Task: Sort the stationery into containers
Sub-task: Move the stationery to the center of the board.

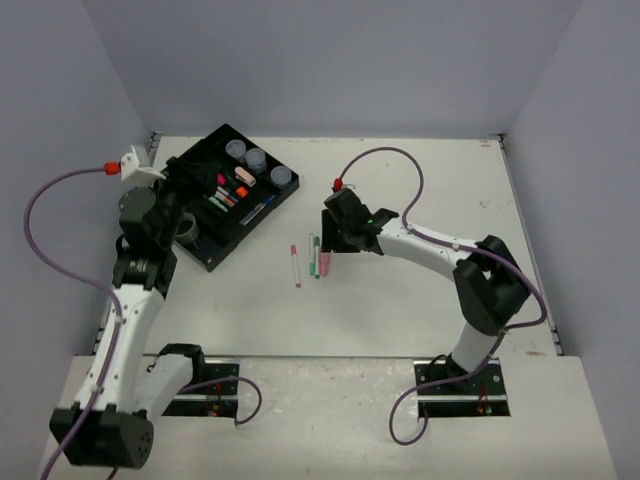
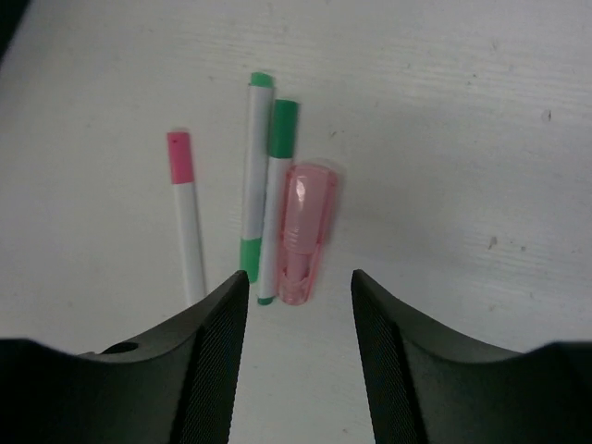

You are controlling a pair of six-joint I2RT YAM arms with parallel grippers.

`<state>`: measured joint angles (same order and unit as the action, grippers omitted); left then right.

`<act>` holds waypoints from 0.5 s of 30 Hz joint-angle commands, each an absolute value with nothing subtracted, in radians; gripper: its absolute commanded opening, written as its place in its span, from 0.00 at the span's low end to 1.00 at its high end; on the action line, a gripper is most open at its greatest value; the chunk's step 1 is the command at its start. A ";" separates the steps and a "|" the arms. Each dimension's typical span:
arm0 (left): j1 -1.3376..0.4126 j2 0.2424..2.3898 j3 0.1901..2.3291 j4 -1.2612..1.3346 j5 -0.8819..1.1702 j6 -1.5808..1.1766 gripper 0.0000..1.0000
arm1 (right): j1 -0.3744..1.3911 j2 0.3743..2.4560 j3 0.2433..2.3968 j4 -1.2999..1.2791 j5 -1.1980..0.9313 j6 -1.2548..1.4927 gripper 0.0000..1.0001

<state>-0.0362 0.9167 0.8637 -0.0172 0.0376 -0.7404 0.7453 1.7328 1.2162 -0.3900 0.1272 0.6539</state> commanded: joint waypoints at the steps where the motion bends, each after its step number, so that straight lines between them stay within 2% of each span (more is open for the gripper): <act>1: -0.048 0.744 0.775 -0.155 0.062 -0.643 0.81 | 0.743 1.803 1.267 -0.489 0.206 0.705 0.47; 7: -0.048 0.592 0.755 -0.265 0.054 -0.582 0.86 | 0.775 1.886 1.281 -0.486 0.192 0.716 0.47; 15: -0.048 0.581 0.742 -0.290 0.065 -0.547 0.87 | 0.795 1.909 1.283 -0.468 0.179 0.739 0.47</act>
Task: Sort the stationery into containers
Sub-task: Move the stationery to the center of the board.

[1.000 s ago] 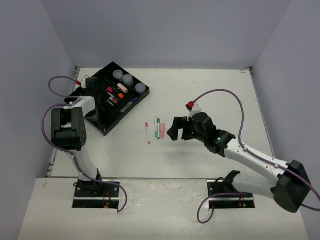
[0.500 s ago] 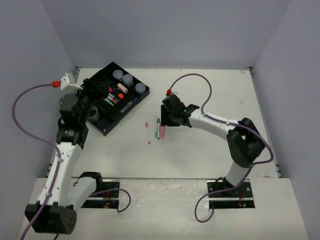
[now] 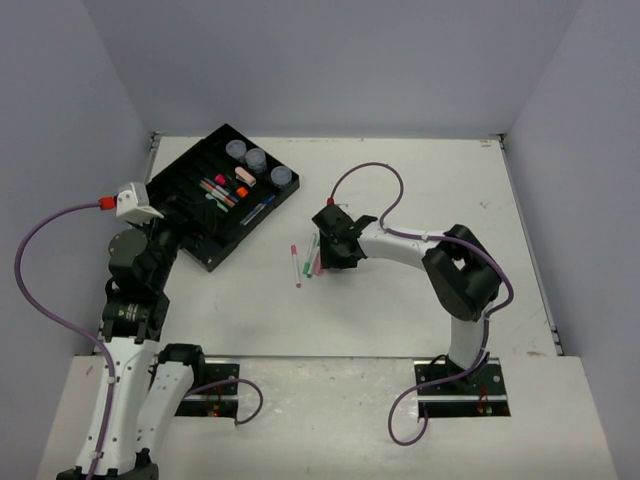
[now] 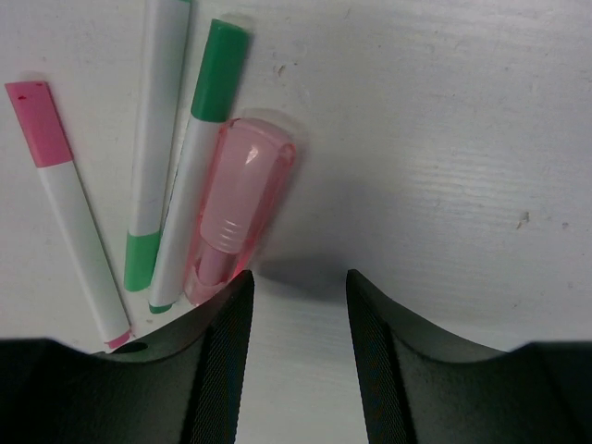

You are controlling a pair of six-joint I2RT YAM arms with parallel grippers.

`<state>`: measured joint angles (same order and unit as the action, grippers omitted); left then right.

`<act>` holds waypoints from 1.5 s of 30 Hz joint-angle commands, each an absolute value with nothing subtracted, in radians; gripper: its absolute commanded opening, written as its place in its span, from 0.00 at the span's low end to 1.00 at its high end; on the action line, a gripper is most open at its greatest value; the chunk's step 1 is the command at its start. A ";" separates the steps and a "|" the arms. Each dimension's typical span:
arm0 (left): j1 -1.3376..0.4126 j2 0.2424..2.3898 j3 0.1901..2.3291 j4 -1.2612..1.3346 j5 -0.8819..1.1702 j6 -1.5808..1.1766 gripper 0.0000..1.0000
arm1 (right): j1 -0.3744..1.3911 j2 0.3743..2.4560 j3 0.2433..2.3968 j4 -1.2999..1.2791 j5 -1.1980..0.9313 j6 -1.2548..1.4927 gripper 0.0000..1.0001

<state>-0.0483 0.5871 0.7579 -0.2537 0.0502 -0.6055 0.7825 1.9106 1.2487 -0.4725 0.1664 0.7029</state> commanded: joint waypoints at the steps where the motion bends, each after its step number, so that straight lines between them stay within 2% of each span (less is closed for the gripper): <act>1: -0.048 0.582 0.739 -0.290 0.069 -0.546 0.87 | 0.795 1.907 1.284 -0.467 0.181 0.741 0.47; 9: -0.048 0.596 0.720 -0.283 0.096 -0.536 0.87 | 0.809 1.849 1.272 -0.456 0.214 0.771 0.47; 21: -0.048 0.600 0.719 -0.291 0.100 -0.505 0.88 | 0.808 1.888 1.306 -0.428 0.203 0.801 0.49; 31: -0.048 0.626 0.703 -0.281 0.122 -0.488 0.89 | 0.810 1.958 1.350 -0.426 0.190 0.795 0.47; 45: -0.048 0.631 0.703 -0.271 0.139 -0.481 0.89 | 0.813 1.954 1.265 -0.470 0.285 0.798 0.42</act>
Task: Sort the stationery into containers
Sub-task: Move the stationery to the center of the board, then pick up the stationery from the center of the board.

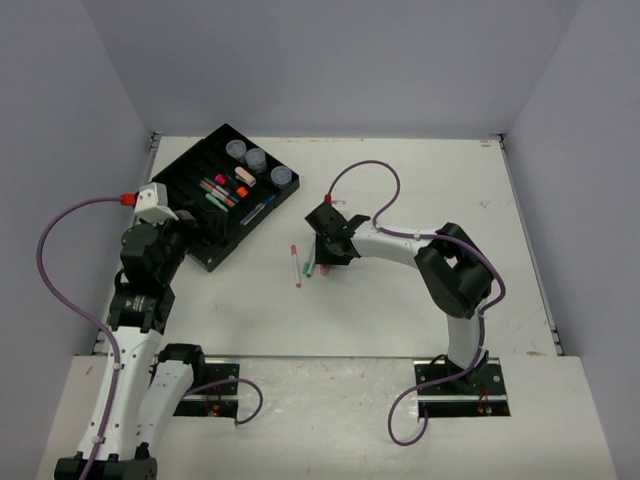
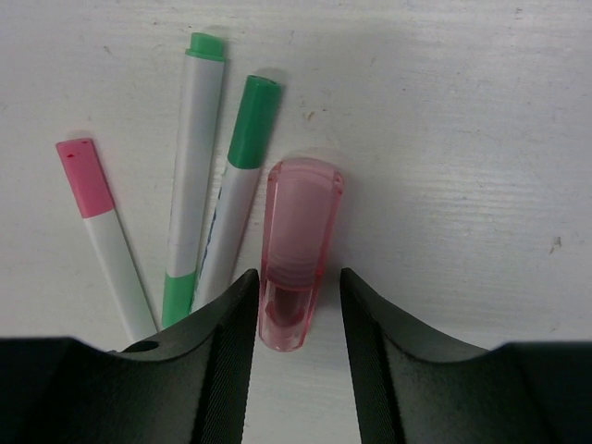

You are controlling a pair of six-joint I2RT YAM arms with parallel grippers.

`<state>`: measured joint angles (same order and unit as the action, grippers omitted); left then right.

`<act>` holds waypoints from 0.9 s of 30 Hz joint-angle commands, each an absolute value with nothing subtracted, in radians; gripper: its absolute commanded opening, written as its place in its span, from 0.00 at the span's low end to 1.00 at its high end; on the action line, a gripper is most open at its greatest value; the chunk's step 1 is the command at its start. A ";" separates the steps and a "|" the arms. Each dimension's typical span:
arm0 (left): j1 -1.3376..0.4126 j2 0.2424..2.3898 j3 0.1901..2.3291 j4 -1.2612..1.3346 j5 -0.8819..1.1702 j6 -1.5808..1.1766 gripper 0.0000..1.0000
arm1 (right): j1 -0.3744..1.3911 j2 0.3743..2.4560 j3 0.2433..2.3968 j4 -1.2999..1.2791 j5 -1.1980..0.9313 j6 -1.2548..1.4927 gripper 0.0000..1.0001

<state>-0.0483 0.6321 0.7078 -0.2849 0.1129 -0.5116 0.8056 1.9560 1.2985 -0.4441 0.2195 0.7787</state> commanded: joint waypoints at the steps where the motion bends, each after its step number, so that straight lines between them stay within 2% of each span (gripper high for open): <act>1: -0.048 0.630 0.703 -0.272 0.141 -0.480 0.89 | 0.813 1.951 1.260 -0.465 0.285 0.796 0.42; 6: -0.048 0.644 0.703 -0.263 0.185 -0.479 0.89 | 0.813 1.917 1.199 -0.416 0.247 0.775 0.33; 13: -0.048 0.700 0.703 -0.258 0.272 -0.471 0.98 | 0.812 1.911 1.164 -0.420 0.226 0.764 0.36; 16: -0.048 0.718 0.691 -0.231 0.316 -0.487 1.00 | 0.811 1.882 1.133 -0.416 0.237 0.765 0.25; 17: -0.048 0.723 0.681 -0.212 0.338 -0.499 1.00 | 0.812 1.866 1.119 -0.408 0.241 0.763 0.19; 18: -0.052 0.731 0.662 -0.188 0.381 -0.511 1.00 | 0.813 1.839 1.109 -0.397 0.244 0.757 0.09; 19: -0.058 0.748 0.646 -0.152 0.418 -0.527 1.00 | 0.815 1.793 1.097 -0.389 0.246 0.754 0.06; 27: -0.228 0.926 0.486 0.361 0.688 -0.802 1.00 | 0.885 1.445 0.983 -0.279 0.264 0.679 0.00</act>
